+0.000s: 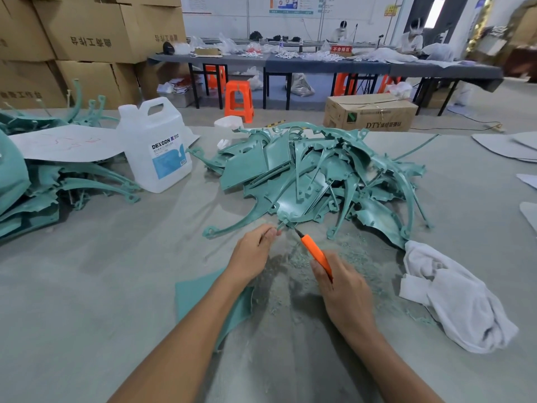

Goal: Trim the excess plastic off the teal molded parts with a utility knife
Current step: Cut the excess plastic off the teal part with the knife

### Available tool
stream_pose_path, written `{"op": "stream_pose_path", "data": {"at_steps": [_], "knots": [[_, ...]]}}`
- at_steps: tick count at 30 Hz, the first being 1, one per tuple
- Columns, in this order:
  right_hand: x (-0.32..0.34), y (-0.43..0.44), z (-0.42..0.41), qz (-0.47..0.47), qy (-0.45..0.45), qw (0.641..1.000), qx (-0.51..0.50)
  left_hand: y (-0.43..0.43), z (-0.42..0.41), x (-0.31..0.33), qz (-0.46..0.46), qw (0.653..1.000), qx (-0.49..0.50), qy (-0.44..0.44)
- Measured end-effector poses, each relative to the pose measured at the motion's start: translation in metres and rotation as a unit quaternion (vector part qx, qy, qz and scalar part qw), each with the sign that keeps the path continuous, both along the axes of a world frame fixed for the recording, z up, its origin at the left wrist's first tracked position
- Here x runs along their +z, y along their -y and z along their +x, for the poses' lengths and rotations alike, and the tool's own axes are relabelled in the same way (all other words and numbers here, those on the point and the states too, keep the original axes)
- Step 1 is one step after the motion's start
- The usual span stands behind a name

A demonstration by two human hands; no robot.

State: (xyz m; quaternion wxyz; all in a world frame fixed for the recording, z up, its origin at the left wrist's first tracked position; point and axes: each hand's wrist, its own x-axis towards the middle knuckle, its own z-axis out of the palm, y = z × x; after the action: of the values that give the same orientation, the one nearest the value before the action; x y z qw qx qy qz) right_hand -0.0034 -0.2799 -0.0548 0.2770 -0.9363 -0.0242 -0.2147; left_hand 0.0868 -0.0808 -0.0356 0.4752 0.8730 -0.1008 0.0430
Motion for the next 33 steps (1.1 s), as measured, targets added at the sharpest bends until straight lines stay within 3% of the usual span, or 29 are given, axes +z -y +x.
{"op": "stream_pose_path", "data": {"at_steps": [7, 11, 16, 20, 29, 33], "knots": [[-0.0017, -0.0015, 0.0022, 0.018, 0.001, 1.0, -0.01, 0.0011, 0.0004, 0.0015, 0.003, 1.0, 0.0, -0.022], [0.0007, 0.0023, 0.0028, 0.101, -0.004, 0.994, -0.029, 0.0001, 0.0009, 0.0007, -0.004, 1.0, 0.0, -0.023], [-0.0004, -0.0001, 0.0028, 0.065, -0.009, 0.998, 0.001, -0.0002, 0.0002, 0.0016, 0.001, 1.0, -0.008, -0.017], [-0.0022, 0.0031, 0.0055, 0.126, -0.009, 0.991, -0.032, 0.0004, -0.0015, 0.0016, -0.014, 1.0, -0.011, -0.024], [0.0, -0.0005, 0.0032, 0.023, -0.011, 0.998, -0.066, -0.0003, -0.0003, -0.0008, -0.004, 1.0, -0.015, -0.021], [0.0023, -0.0002, 0.0022, 0.05, -0.012, 0.996, -0.074, -0.006, -0.001, 0.0063, -0.024, 0.999, -0.015, -0.046]]}}
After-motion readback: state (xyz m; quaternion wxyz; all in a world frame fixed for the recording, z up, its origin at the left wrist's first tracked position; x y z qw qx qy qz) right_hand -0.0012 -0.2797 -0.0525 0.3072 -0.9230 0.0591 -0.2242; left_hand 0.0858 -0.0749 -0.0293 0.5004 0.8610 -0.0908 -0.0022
